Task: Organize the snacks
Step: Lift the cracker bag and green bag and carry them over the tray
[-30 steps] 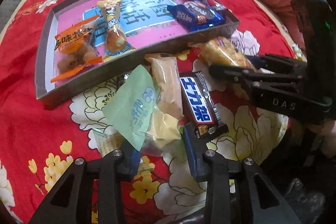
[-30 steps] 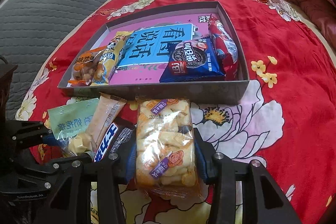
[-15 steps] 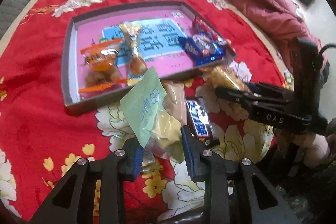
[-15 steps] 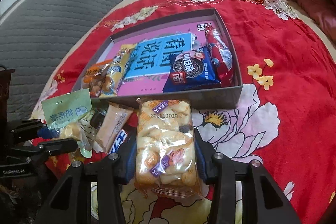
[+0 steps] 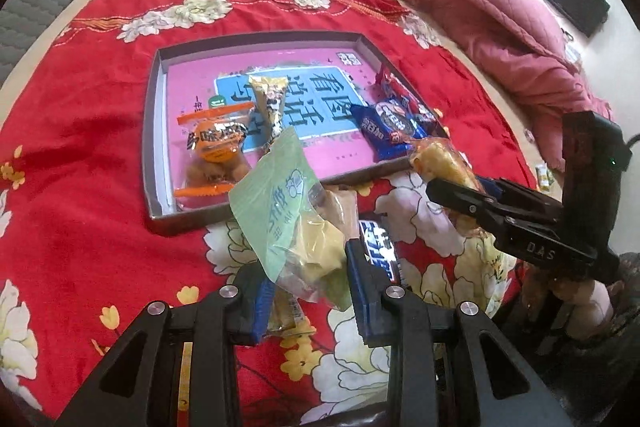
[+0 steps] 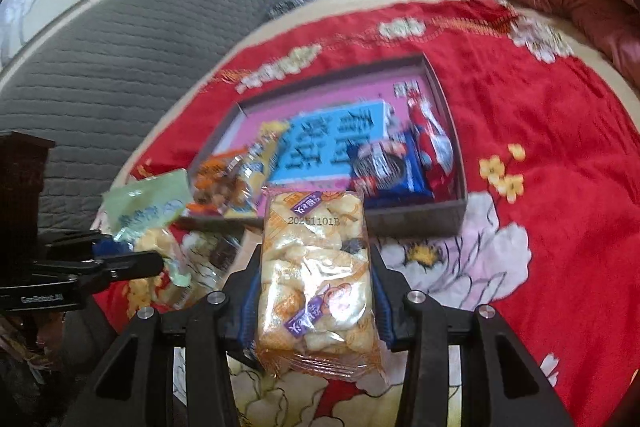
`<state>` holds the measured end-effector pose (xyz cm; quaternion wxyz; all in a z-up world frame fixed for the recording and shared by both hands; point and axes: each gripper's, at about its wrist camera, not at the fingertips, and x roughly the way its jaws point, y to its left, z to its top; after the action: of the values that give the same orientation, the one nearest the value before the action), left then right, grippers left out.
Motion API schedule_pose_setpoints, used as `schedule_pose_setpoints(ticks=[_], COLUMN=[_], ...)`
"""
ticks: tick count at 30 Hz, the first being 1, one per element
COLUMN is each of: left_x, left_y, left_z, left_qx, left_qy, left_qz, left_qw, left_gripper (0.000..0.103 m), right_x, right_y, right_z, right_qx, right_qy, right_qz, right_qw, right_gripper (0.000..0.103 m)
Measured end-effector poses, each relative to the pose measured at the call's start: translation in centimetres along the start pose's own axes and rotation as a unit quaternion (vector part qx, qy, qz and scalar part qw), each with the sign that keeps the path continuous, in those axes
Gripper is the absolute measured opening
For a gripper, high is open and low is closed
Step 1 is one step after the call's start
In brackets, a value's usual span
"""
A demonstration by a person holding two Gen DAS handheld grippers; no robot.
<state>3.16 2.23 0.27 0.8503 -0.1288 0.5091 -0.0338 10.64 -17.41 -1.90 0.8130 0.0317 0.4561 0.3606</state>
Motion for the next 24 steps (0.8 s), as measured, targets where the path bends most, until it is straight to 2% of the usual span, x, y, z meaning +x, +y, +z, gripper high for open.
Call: schedule_pose_setpoints(ticks=[24], left_x=[-0.8], left_y=[-0.2], left_z=[2.3], left_qx=[-0.015], left_qy=[-0.038], left_qz=[0.005], left_qw=[0.9992], left_gripper=[0.034], right_x=[-1.4], right_y=[1.0], right_z=[1.7], right_qx=[-0.027], right_qy=[-0.064], right_qz=[0.025], right_qw=[0.997], right_gripper=[0.046])
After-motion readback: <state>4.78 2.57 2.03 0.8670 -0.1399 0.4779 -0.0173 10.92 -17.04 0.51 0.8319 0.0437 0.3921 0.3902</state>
